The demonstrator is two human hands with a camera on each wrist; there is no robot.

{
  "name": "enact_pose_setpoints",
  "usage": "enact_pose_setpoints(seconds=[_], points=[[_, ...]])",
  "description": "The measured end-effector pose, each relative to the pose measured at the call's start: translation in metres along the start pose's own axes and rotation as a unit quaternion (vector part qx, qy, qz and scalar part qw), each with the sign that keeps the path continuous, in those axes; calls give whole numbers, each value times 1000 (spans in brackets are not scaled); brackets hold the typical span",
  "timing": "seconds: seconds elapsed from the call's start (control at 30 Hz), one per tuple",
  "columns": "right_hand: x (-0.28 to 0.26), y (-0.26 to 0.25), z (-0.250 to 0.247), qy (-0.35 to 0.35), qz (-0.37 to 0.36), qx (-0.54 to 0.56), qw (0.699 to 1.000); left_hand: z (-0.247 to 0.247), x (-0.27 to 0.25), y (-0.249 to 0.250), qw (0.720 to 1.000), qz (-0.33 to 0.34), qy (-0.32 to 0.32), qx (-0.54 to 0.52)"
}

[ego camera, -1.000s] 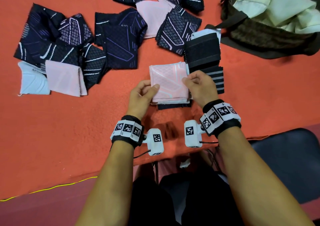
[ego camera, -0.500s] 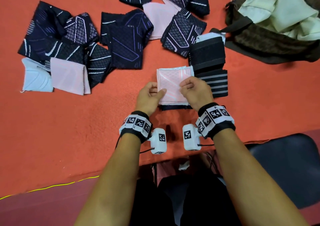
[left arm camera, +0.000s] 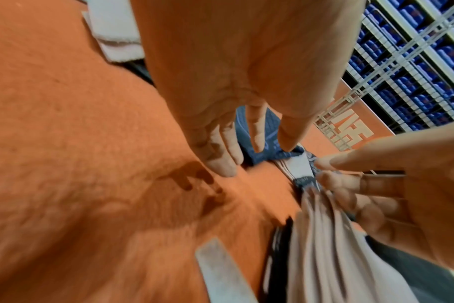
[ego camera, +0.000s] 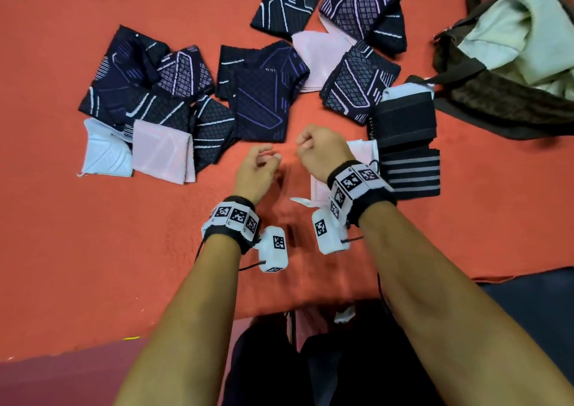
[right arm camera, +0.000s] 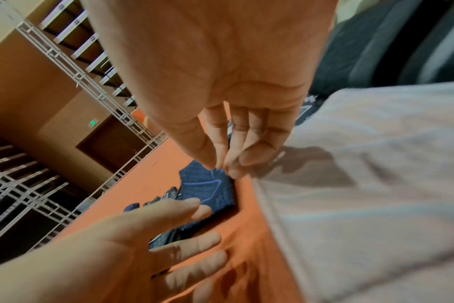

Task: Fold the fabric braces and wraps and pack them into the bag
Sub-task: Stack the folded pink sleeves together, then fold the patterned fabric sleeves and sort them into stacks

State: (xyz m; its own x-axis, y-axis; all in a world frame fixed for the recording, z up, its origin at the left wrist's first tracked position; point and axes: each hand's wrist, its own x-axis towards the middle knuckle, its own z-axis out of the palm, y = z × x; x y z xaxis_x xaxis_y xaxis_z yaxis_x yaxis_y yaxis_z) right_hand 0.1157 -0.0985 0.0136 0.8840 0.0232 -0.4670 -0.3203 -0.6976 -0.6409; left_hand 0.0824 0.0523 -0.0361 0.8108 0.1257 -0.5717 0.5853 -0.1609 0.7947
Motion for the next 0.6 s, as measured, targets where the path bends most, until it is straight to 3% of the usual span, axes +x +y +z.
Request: enact_pose_setpoints(seconds=[0.17, 0.4, 0.6], points=[[40, -33, 23, -50, 13, -7, 999, -27, 24, 0, 999, -18, 0, 44], [64, -40, 43, -102, 64, 11, 993, -36, 38, 13, 997, -30, 18, -76], [58, -34, 42, -74, 59, 53, 994, -43, 37, 3, 984, -68, 10, -162]])
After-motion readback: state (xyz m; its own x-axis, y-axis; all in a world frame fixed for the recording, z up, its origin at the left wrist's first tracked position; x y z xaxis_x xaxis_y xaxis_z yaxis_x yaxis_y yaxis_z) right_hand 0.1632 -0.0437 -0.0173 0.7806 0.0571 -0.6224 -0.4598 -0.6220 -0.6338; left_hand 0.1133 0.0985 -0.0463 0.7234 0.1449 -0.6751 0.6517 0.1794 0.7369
